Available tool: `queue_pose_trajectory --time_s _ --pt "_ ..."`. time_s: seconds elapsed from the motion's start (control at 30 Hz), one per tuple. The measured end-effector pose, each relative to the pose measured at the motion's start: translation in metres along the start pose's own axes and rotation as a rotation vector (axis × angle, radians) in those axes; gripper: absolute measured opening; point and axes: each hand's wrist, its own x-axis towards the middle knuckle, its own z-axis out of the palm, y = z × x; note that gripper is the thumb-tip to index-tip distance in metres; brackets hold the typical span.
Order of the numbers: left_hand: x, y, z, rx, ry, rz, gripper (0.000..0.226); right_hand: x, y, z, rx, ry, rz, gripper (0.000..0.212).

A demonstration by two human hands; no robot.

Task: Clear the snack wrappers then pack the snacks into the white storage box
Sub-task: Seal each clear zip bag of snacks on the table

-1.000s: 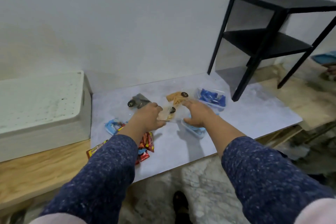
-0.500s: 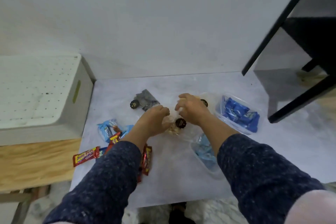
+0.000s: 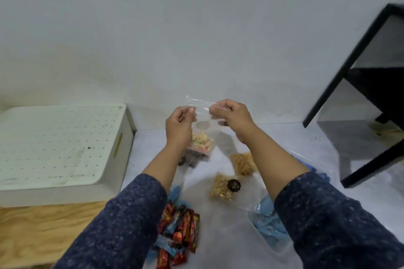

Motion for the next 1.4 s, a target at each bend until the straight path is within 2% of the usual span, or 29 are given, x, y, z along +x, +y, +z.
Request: queue_pose_trajectory --time_s 0.13,0.4,0.73,0.97,1.1,1.2,1.4 --pt "0.013 0.035 -0.010 -0.155 0.009 0.071 0.006 -0.007 -0.026 0.015 0.206 0.074 -0.064 0.008" --pt "0.024 0.072 -0.026 -0.256 -0.066 0.084 0.011 -0.014 -0.062 0.031 0.223 0.167 -0.194 0.012" --pt "0.035 0.085 -0.021 -0.167 -0.025 0.121 0.013 -0.007 -0.081 0.024 0.137 0.169 -0.234 0.021" --pt "0.035 0.100 0.002 -0.015 0.059 0.135 0.014 0.000 -0.086 0.008 0.013 0.111 -0.284 0.013" --pt "0.031 0.099 0.008 -0.037 -0.016 0.135 0.010 0.004 -0.086 -0.004 0.026 0.143 -0.329 0.009" --pt "0.029 0.098 0.010 -0.030 -0.078 0.134 0.004 0.006 -0.083 -0.010 0.017 0.115 -0.290 0.008" --pt "0.029 0.095 0.012 0.048 -0.056 0.154 0.005 0.006 -0.079 -0.015 -0.035 0.061 -0.286 0.009"
